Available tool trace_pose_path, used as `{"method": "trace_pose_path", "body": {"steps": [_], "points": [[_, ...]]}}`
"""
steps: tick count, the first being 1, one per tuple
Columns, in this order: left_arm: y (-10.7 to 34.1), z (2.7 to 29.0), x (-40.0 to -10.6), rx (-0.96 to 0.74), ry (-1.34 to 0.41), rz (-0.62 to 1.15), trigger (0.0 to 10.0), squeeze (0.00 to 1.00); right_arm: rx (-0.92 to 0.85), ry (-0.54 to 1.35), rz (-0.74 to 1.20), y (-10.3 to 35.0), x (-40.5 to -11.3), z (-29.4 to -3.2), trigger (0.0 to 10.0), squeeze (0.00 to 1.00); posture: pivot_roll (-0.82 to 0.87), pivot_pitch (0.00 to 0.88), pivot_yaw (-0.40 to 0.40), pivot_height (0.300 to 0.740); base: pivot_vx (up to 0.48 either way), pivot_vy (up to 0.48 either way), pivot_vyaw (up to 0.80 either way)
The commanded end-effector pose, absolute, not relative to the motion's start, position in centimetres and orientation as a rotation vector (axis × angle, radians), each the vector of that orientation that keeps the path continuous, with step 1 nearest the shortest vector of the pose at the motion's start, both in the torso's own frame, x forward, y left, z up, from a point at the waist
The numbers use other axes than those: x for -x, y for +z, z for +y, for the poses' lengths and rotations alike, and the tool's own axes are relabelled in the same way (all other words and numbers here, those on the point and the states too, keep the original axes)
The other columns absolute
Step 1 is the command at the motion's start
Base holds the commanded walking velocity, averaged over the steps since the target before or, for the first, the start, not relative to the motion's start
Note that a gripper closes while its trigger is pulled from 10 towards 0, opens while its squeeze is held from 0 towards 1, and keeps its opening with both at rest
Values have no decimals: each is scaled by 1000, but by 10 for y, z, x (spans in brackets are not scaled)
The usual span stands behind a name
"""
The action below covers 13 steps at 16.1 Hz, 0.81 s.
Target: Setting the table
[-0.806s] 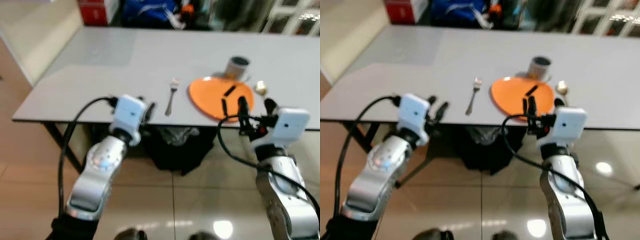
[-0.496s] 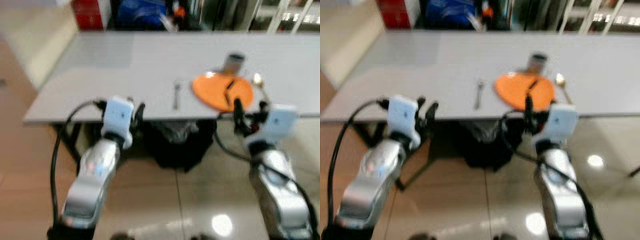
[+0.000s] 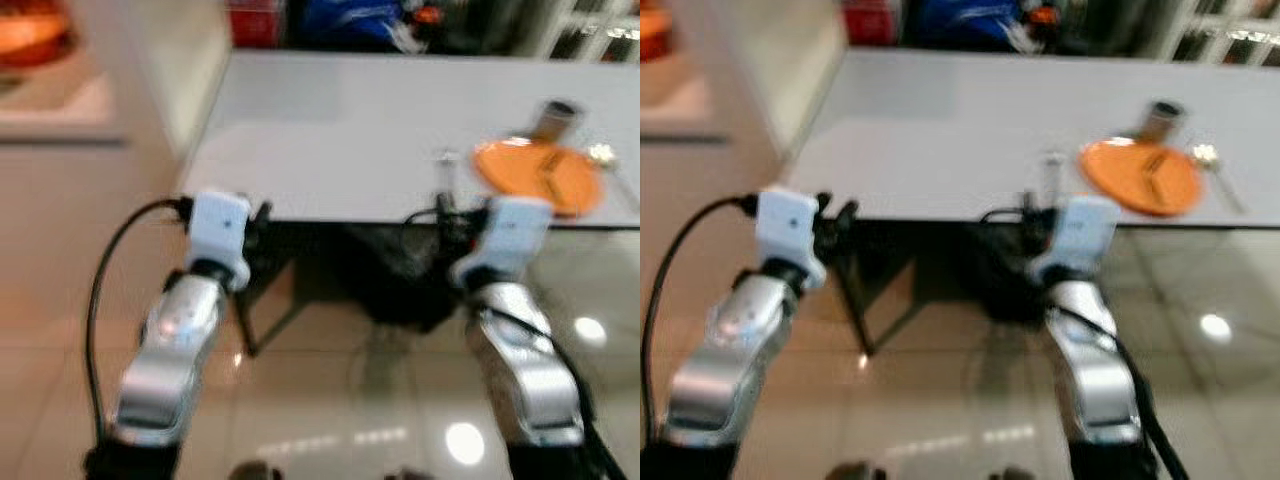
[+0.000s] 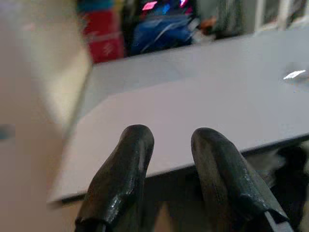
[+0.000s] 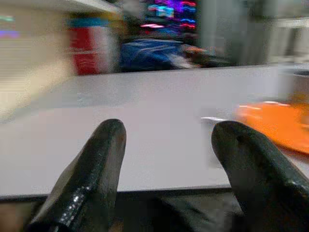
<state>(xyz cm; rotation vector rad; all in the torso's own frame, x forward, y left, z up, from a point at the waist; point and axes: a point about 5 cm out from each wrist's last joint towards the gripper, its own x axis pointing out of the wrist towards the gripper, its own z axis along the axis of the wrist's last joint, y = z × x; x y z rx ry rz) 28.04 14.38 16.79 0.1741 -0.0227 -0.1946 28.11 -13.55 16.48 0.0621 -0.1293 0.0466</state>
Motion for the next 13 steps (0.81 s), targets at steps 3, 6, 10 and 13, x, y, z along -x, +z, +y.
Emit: {"method": "trace_pose_path", "body": {"steps": [3,6,10,13], "points": [[177,127,-286,-132,-239,-47,10000,1000,-86,14,-159,171,-283,-150,10000,1000,86,76,-18,740,0,480,0],[179,135,-290,-186,-202,-62,10000,1000,-85,27,-149,173,-289,-150,10000,1000,68,66,-56,740,0,480,0],[185,137,-287,-233,-203,-77,10000,0,-74,59,-187,187,-290,-152,10000,1000,51,50,-64,740,0,480,0],[191,134,-291,-226,-195,-108,10000,0,-114,47,-187,186,-295,-149,10000,1000,72,46,-66,740,0,480,0]]}}
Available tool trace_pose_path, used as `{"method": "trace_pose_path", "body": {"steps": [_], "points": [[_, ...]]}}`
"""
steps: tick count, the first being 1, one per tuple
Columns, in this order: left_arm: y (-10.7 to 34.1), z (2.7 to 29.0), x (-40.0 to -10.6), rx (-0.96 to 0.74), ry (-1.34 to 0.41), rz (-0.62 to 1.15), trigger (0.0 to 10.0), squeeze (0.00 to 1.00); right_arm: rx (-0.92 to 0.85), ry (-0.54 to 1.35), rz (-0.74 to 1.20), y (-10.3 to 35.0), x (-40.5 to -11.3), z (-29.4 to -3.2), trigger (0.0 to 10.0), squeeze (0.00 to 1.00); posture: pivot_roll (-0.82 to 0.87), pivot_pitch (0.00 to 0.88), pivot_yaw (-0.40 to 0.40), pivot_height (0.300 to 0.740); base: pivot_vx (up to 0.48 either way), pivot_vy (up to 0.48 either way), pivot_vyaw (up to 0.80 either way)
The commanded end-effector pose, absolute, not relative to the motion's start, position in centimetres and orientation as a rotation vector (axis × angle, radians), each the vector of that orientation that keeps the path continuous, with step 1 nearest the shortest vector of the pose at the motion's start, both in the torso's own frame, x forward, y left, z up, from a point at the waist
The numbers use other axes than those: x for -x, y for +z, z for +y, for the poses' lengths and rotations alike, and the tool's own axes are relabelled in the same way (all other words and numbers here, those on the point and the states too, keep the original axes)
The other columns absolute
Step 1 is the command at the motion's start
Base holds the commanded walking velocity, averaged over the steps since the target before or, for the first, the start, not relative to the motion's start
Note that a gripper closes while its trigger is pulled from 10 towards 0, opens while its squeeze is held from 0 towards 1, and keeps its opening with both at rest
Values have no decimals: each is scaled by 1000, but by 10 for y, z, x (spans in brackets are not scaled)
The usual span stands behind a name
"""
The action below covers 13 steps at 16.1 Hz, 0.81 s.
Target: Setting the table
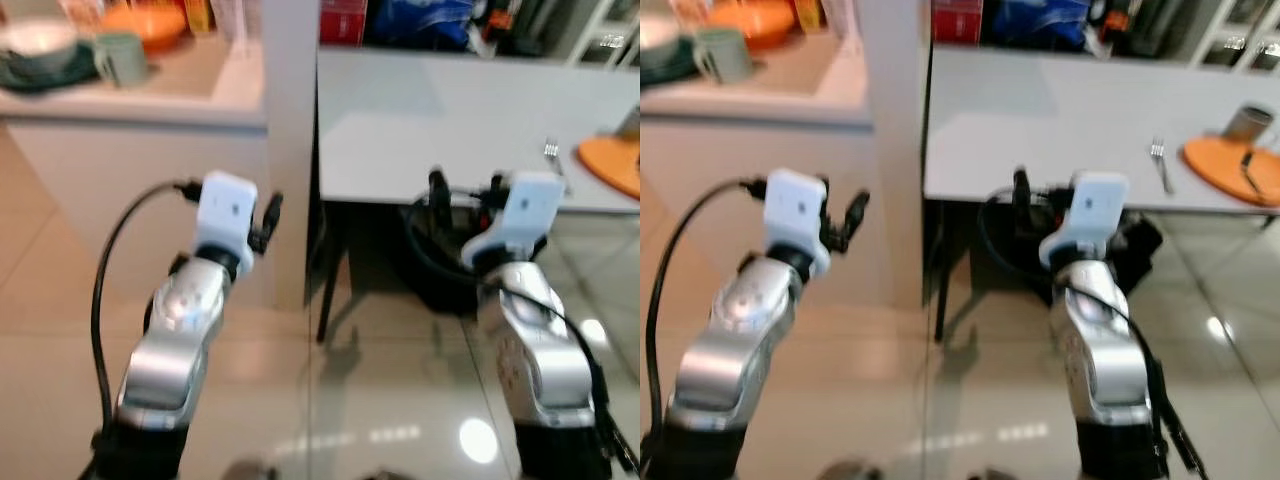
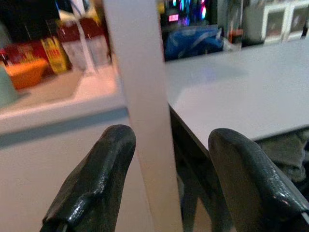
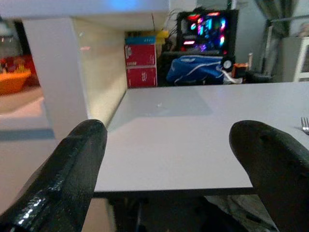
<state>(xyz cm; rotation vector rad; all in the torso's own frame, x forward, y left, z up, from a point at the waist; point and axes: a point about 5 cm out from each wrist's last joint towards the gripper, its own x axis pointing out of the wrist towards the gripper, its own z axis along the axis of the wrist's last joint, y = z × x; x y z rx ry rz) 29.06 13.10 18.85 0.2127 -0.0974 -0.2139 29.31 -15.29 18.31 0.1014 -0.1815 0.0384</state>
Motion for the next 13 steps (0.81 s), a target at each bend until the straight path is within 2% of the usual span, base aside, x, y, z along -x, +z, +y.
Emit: {"method": "trace_pose_path", "body": {"steps": [1,4,9,10,11,13], "points": [[192,133,-292,-233,-195,-115,10000,0,-127,47,-185,185,-295,-148,10000,1000,76,44,-68,740,0,480,0],[196,133,-291,-191,-174,-130,10000,0,-150,72,-174,182,-294,-139,10000,1000,81,25,-64,740,0,480,0],[192,140,-291,-224,-151,-133,10000,0,-135,65,-166,180,-298,-136,10000,1000,90,21,-56,740,0,480,0],[190,144,-290,-205,-145,-142,10000,0,-100,37,-154,178,-301,-136,10000,949,89,14,-56,740,0,472,0],[187,148,-289,-212,-122,-130,10000,0,-45,-62,-126,175,-307,-141,10000,0,92,8,-56,740,0,0,0],[186,149,-288,-207,-117,-128,10000,0,5,-47,-131,172,-309,-141,10000,0,108,3,-58,740,0,0,0]]}}
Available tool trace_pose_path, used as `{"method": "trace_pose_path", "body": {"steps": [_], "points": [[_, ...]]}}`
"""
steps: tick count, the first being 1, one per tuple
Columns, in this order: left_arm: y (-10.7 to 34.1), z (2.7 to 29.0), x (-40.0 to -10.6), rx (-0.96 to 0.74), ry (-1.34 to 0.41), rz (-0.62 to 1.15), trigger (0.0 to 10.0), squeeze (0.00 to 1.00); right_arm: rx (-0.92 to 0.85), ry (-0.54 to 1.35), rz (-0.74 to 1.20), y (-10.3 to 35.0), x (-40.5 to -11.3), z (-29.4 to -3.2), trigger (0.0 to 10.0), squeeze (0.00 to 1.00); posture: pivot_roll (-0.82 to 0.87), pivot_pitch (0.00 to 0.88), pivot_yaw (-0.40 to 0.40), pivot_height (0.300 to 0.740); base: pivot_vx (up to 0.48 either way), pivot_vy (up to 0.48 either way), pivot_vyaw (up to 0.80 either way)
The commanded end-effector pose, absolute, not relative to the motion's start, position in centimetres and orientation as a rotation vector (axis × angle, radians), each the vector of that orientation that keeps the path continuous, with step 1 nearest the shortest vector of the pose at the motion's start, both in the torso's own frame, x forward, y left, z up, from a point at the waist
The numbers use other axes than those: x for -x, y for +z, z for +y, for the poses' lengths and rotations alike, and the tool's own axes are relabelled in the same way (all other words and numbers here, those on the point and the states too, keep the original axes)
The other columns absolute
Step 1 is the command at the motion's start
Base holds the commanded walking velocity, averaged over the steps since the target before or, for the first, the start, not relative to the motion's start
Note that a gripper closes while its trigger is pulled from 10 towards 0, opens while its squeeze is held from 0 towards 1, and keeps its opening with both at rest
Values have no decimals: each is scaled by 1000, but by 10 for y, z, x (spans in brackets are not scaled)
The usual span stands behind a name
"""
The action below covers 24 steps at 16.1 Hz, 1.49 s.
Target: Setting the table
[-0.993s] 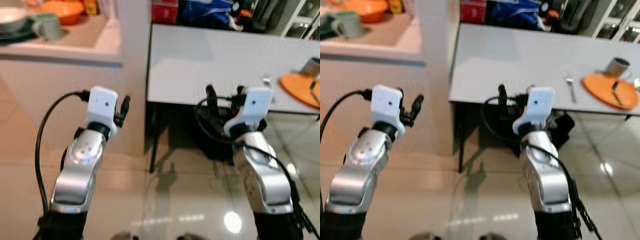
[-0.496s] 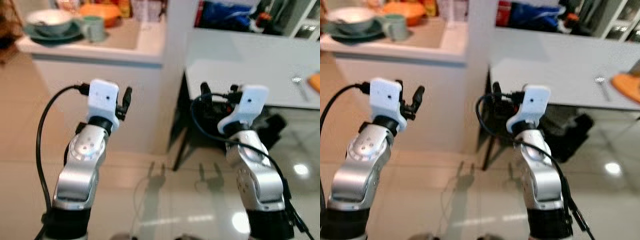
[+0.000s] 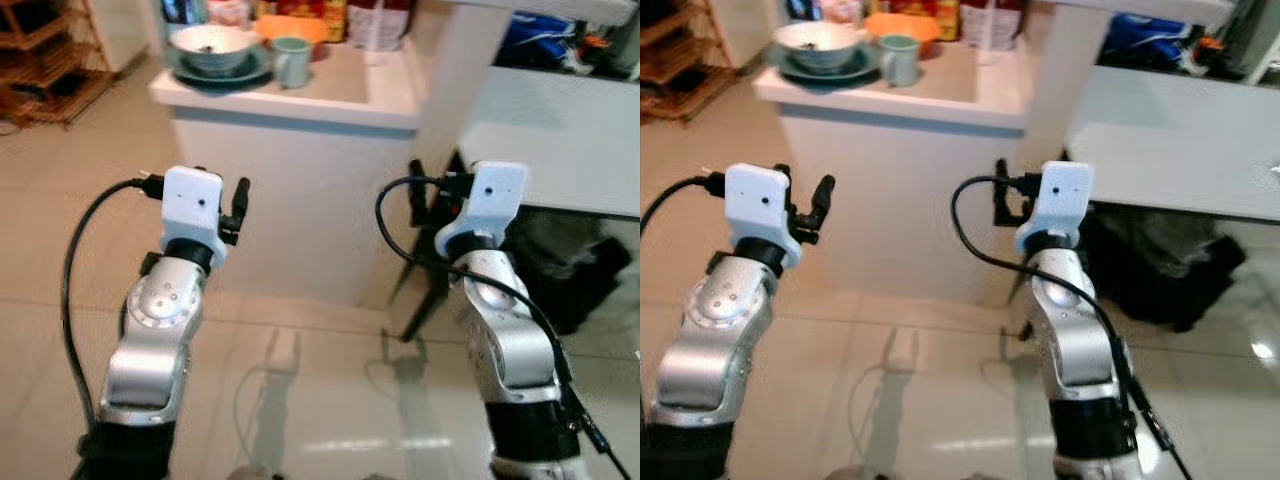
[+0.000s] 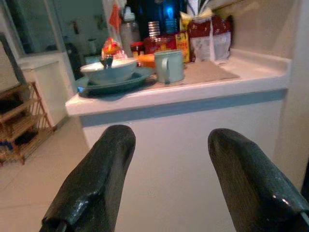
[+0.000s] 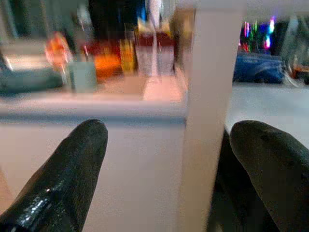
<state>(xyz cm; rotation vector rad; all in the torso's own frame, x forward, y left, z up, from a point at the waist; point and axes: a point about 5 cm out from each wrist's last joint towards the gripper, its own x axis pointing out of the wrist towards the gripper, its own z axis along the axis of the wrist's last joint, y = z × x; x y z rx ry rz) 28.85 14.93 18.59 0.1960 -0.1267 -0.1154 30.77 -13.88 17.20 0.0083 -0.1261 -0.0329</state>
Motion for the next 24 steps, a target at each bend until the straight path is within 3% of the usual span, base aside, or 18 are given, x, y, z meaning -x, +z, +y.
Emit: {"method": "trace_pose_path", "body": {"steps": [1,6,10,24], "points": [[187,149,-288,-211,-125,-141,10000,0,16,-34,-124,171,-309,-139,10000,0,111,2,-53,740,0,0,0],[189,149,-286,-220,-177,-168,10000,0,-1,46,-128,167,-307,-130,10000,0,126,0,-50,740,352,0,0],[188,148,-285,-246,-199,-168,10000,0,-7,62,-144,169,-308,-128,10000,0,125,0,-52,740,480,0,738],[184,144,-281,-249,-227,-160,10000,0,-50,53,-155,171,-311,-131,10000,0,123,0,-67,740,480,0,0]]}}
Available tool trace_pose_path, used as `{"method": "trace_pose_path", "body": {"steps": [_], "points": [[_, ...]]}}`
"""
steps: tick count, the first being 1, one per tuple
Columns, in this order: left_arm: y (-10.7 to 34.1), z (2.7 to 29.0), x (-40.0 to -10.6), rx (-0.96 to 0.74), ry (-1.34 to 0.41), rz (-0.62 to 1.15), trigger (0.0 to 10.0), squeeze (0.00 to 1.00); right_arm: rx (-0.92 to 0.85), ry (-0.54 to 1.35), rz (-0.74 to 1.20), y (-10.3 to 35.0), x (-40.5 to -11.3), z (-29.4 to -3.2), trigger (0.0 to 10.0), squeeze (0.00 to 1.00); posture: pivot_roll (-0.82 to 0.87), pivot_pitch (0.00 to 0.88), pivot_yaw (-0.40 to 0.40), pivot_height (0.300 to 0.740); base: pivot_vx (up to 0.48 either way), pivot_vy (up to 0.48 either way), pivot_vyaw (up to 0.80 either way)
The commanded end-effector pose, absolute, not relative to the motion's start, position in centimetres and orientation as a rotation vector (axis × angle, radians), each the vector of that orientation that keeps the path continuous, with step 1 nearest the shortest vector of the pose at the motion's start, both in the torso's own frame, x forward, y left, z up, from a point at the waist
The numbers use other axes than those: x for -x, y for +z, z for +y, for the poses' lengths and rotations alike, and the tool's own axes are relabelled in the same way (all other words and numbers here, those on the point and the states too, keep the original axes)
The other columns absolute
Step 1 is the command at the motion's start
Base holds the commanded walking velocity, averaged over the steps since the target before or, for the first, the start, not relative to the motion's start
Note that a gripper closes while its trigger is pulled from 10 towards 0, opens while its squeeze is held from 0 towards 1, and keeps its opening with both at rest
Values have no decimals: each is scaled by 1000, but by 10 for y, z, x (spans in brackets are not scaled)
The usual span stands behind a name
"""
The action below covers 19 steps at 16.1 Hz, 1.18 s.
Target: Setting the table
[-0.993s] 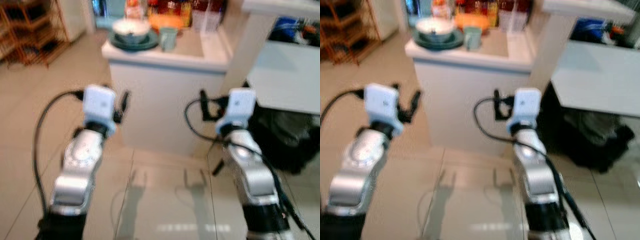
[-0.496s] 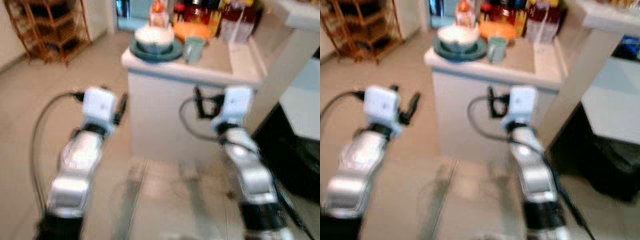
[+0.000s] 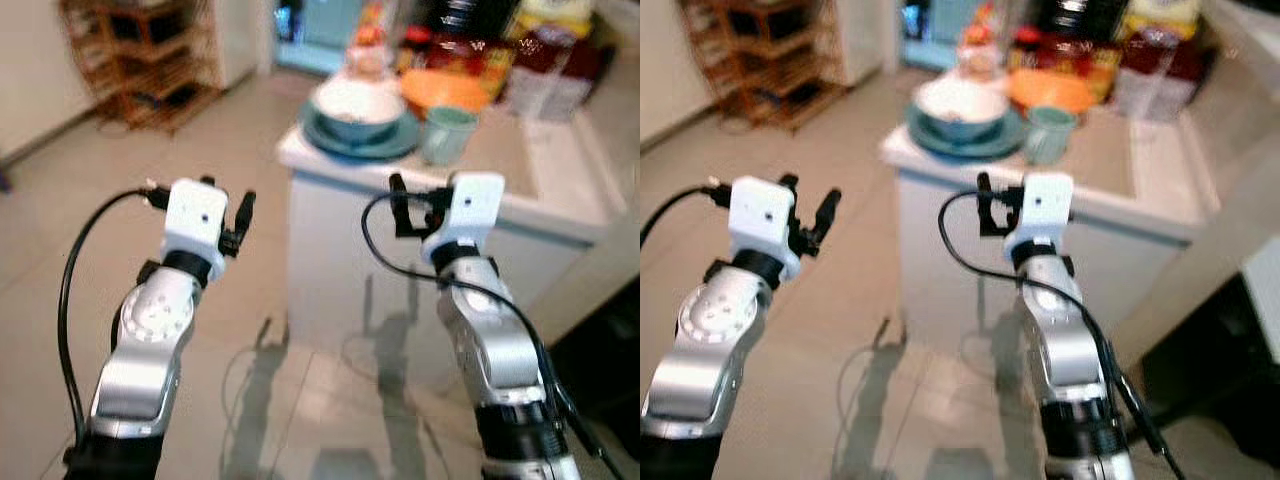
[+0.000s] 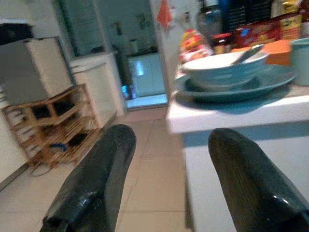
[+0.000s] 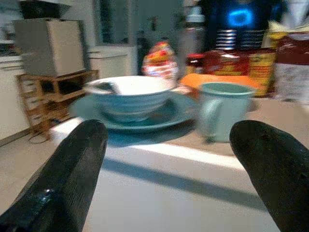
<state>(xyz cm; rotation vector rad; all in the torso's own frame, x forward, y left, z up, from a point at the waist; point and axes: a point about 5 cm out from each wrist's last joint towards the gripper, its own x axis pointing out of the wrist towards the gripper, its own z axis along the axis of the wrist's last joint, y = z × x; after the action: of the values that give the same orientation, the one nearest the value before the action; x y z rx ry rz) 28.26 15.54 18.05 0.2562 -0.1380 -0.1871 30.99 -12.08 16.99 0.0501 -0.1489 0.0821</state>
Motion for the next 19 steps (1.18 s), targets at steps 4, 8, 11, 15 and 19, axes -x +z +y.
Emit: {"method": "trace_pose_path", "body": {"steps": [4,8,11,15,19], "points": [[183,145,-280,-256,-231,-157,10000,0,-82,42,-130,168,-312,-131,10000,0,126,0,-71,740,480,0,0],[182,144,-280,-263,-238,-156,10000,0,-92,60,-130,168,-311,-131,10000,0,124,0,-66,740,480,0,-527],[182,149,-281,-251,-198,-144,10000,0,-117,105,-121,167,-309,-124,10000,0,124,0,-66,740,153,0,0],[185,152,-277,-251,-234,-170,10000,0,-168,105,-111,165,-306,-125,10000,0,128,0,-67,740,0,0,0],[186,143,-270,-242,-343,-182,10000,0,-232,111,-140,170,-304,-127,10000,1000,128,1,-71,740,0,0,0]]}}
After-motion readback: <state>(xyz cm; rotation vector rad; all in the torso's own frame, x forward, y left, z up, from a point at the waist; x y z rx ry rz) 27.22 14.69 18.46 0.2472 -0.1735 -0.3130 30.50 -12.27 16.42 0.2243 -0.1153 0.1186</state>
